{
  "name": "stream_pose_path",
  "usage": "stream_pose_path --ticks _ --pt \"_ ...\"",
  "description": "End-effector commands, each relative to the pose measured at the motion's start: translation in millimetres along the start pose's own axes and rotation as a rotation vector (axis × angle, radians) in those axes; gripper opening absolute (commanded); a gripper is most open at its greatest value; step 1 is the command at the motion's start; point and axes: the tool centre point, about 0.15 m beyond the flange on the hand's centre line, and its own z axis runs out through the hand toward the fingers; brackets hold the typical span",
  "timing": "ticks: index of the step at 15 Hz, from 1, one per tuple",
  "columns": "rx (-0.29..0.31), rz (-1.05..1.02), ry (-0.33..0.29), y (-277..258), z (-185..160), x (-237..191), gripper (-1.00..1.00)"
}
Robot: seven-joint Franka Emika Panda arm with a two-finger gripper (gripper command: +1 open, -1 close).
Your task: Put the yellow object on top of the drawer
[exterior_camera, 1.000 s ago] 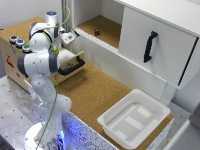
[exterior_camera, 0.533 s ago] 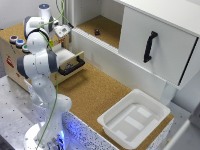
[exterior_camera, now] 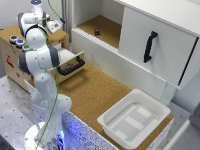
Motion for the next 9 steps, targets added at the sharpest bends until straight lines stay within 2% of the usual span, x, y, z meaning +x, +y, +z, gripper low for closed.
stream_pose_path --ticks 1,5,9 --pt "0.028 0.044 -0.166 5 -5 32 1.0" --pt "0.005 0.044 -0.142 3 -32 36 1.0" --pt "-0.047 0.08 -0.109 10 -62 32 1.0"
